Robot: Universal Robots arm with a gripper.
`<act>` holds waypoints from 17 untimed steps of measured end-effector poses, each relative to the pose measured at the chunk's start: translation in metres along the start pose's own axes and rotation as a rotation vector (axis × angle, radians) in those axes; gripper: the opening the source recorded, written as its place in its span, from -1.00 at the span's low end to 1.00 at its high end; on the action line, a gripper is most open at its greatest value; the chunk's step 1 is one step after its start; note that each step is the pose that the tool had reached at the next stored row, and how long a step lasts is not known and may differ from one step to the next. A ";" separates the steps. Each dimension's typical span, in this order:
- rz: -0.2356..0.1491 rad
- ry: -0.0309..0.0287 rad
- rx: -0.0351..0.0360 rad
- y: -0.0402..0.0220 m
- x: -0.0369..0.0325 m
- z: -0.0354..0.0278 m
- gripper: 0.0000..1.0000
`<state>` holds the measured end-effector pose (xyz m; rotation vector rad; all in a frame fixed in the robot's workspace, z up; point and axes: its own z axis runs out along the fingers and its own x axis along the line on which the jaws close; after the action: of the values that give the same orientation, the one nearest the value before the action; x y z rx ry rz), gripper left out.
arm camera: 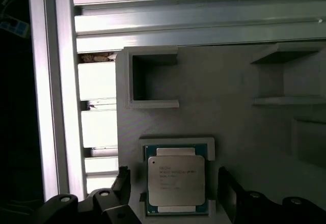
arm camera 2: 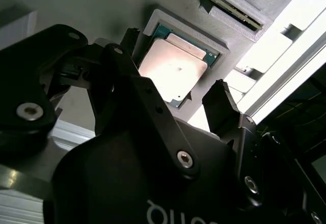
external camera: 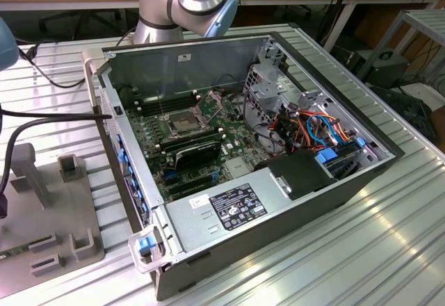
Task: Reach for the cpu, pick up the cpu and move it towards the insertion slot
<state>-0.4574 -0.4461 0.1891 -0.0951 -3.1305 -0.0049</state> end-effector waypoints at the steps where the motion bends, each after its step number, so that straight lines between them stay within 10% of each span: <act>1: 0.000 -0.0002 -0.0002 0.0003 -0.0004 0.0008 0.56; 17: -0.012 -0.0002 0.0001 0.0039 -0.0005 0.0035 0.40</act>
<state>-0.4567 -0.4422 0.1856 -0.0770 -3.1312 -0.0048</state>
